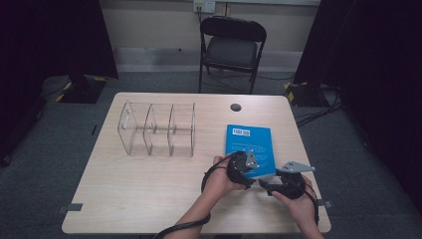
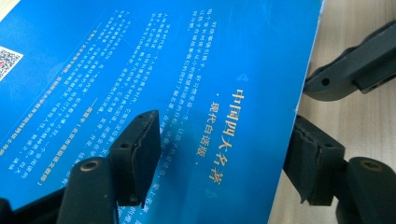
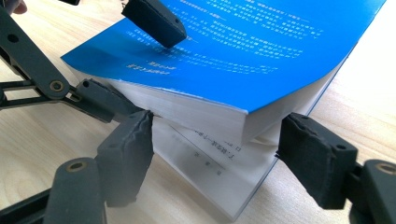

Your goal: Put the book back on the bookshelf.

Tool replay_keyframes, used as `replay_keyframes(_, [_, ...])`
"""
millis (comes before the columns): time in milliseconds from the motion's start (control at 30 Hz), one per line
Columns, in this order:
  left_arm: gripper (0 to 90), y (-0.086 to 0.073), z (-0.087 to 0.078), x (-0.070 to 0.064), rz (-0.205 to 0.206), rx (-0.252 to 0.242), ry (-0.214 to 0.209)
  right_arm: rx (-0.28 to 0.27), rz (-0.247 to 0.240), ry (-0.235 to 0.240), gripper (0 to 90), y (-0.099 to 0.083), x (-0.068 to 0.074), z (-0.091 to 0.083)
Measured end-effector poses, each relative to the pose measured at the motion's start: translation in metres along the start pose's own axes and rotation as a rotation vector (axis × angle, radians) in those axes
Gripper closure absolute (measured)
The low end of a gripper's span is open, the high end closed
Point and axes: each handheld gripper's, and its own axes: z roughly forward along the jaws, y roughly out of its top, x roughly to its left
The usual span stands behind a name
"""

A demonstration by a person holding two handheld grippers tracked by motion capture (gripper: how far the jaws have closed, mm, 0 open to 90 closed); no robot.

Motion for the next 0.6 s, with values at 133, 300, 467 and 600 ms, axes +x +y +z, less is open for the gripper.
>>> replay_keyframes(133, [34.5,-0.0001,0.0002,-0.0019,0.014,-0.003,0.011,0.003,0.007,0.008,26.2,-0.0007,-0.0009,0.0004])
replay_keyframes(300, [35.9,0.0014,0.0003,-0.0022,0.012,0.003,0.007,0.013,0.01,0.014,26.6,-0.0019,-0.0025,0.0009])
replay_keyframes(467, [36.1,0.0014,-0.0004,-0.0004,0.003,0.004,-0.005,0.036,-0.04,-0.01,29.9,-0.004,-0.0033,0.0025])
replay_keyframes(600, [36.1,0.0013,-0.0001,-0.0009,0.0,0.0,-0.004,0.05,-0.042,-0.025,30.3,-0.0062,-0.0031,0.0073])
